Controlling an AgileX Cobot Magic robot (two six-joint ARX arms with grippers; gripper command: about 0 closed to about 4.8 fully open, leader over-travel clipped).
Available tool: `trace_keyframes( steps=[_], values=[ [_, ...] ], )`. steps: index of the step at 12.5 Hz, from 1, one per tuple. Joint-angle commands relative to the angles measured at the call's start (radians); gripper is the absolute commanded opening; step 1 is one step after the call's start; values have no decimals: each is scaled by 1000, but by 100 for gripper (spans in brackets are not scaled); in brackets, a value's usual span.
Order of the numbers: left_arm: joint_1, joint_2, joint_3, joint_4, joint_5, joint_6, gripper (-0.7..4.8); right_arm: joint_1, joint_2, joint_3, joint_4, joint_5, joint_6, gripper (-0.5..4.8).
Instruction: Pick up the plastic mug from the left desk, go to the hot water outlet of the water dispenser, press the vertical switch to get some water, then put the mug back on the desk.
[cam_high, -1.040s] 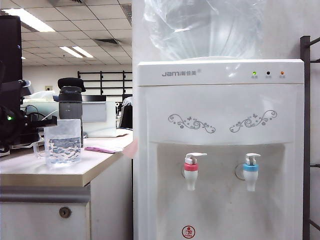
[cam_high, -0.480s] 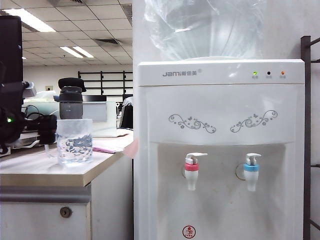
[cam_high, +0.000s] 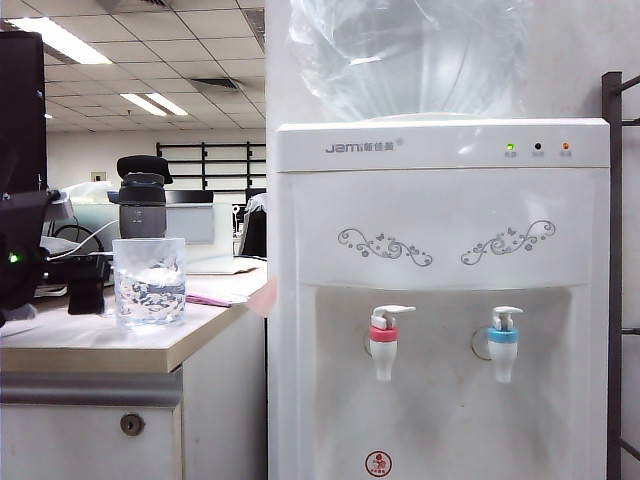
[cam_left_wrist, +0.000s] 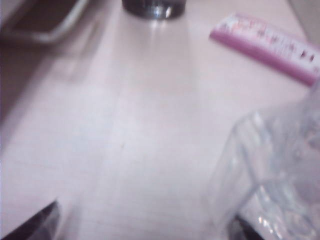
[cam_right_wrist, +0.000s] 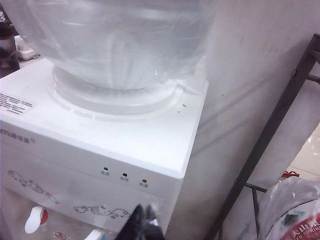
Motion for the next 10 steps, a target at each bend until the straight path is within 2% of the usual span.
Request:
trace_keyframes(
  steps=[1,9,10],
  values=[
    [2,-3,2,16,2,0,435,0,-1,4,21,8,1,-5],
    [2,-32,2,27,8,0,435,0,-1,4,25,8,2,-5],
    [2,-32,2,22,-8,32,435,0,-1,4,25,8,2,-5]
  ],
)
